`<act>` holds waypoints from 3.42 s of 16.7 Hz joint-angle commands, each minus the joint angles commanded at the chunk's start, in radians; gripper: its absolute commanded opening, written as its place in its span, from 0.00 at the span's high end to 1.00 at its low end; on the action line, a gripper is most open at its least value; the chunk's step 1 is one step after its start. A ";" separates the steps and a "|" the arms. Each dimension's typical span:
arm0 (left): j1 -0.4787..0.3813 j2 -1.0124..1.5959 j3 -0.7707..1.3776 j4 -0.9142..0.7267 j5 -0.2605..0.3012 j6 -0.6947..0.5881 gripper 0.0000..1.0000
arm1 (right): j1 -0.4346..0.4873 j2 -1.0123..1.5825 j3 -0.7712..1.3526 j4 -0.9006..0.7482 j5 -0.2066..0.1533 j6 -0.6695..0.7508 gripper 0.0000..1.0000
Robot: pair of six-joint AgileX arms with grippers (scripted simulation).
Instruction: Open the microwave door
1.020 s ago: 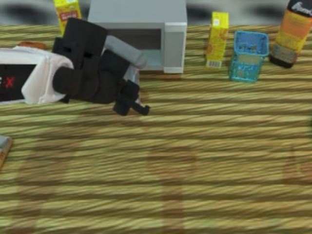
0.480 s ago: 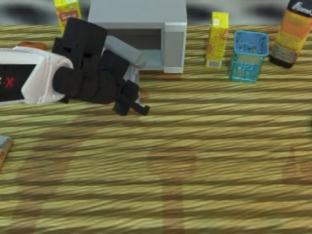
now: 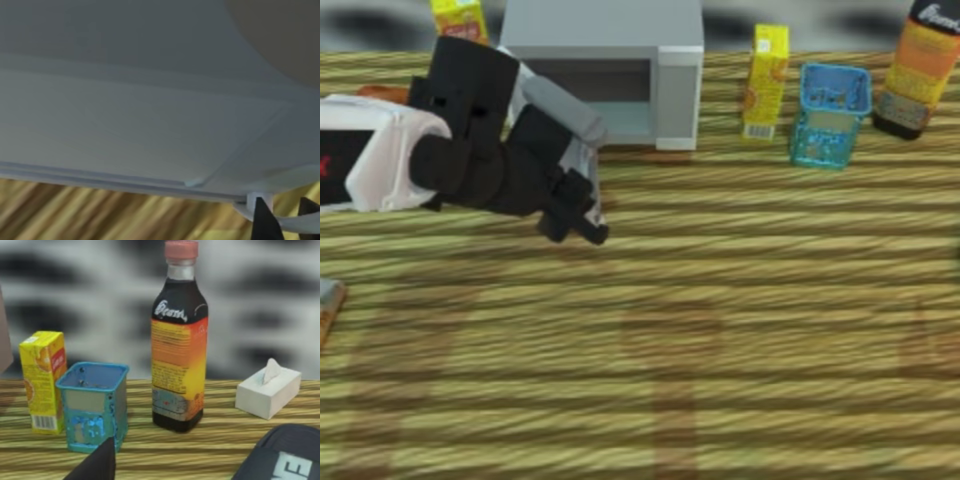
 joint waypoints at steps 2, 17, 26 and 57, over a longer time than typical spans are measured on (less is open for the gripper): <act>0.005 -0.001 -0.003 -0.003 0.007 0.009 1.00 | 0.000 0.000 0.000 0.000 0.000 0.000 0.00; 0.005 -0.001 -0.003 -0.003 0.007 0.009 1.00 | 0.000 0.000 0.000 0.000 0.000 0.000 0.00; -0.003 -0.001 -0.004 -0.004 0.014 0.005 1.00 | 0.000 0.000 0.000 0.000 0.000 0.000 0.00; 0.048 -0.012 -0.011 -0.040 0.080 0.112 1.00 | 0.000 0.000 0.000 0.000 0.000 0.000 0.00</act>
